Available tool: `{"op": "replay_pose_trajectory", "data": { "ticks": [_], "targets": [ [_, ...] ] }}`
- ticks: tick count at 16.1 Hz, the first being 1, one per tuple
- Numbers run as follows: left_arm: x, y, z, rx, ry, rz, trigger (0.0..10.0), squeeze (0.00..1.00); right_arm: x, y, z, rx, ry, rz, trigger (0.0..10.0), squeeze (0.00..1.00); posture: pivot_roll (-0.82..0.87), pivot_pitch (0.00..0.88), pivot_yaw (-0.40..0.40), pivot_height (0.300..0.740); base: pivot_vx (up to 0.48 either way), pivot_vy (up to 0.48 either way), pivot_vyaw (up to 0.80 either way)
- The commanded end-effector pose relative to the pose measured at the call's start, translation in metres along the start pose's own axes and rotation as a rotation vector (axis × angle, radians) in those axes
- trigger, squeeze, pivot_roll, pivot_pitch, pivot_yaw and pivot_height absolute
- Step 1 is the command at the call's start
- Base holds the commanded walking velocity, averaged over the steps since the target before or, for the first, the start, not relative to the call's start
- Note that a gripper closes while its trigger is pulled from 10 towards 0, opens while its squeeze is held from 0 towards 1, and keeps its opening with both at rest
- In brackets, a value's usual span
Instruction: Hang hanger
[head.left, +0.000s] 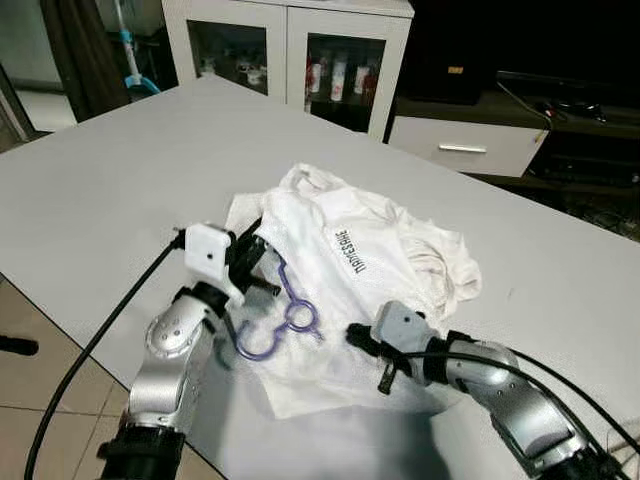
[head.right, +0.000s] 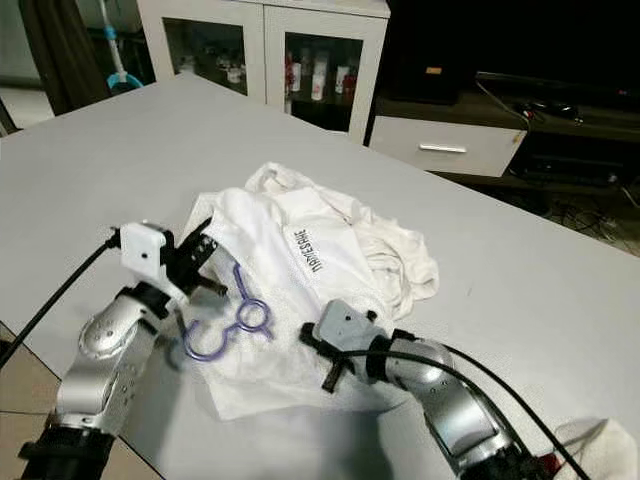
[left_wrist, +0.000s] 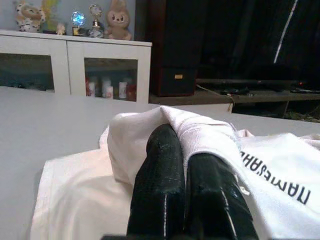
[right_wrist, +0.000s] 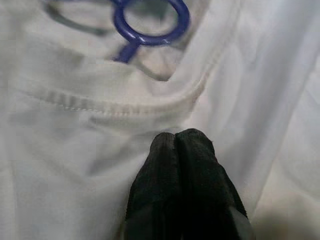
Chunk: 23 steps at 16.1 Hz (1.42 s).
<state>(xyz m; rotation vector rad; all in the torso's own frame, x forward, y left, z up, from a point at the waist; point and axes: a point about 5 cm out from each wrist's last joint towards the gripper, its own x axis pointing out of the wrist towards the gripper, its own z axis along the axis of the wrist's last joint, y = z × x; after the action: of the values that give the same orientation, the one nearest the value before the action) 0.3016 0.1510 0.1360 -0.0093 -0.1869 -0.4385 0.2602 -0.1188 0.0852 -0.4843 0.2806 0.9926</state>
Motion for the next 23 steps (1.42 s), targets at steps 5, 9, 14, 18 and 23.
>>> {"op": "replay_pose_trajectory", "data": {
  "ticks": [5,9,14,18,23],
  "targets": [
    [-0.013,-0.001,-0.005,0.019,0.032,0.032,0.0,0.0,-0.026,-0.049,-0.018,-0.002,0.167,-0.255,10.0,0.0,0.06,0.041,-0.08,0.74,0.0,0.0,0.0],
    [-0.012,-0.017,-0.011,-0.015,0.039,0.015,0.0,0.0,-0.033,-0.059,0.016,-0.038,-0.002,-0.28,10.0,0.0,0.05,0.049,-0.094,0.74,0.0,0.0,0.0],
    [-0.01,-0.036,-0.015,-0.044,0.053,-0.043,0.0,0.0,-0.049,-0.038,0.048,-0.229,-0.204,-0.177,10.0,0.0,0.04,0.061,-0.067,0.74,0.0,0.0,0.0],
    [-0.009,-0.038,-0.014,-0.04,0.058,-0.062,0.0,0.0,-0.046,-0.012,0.038,-0.347,-0.201,-0.064,10.0,1.0,0.03,0.068,-0.051,0.74,0.0,0.0,0.0],
    [-0.007,-0.04,-0.013,-0.039,0.062,-0.073,0.0,0.0,-0.017,-0.003,0.029,-0.581,-0.142,-0.035,10.0,1.0,0.05,0.068,-0.06,0.74,0.0,0.0,0.0]
  ]
}}
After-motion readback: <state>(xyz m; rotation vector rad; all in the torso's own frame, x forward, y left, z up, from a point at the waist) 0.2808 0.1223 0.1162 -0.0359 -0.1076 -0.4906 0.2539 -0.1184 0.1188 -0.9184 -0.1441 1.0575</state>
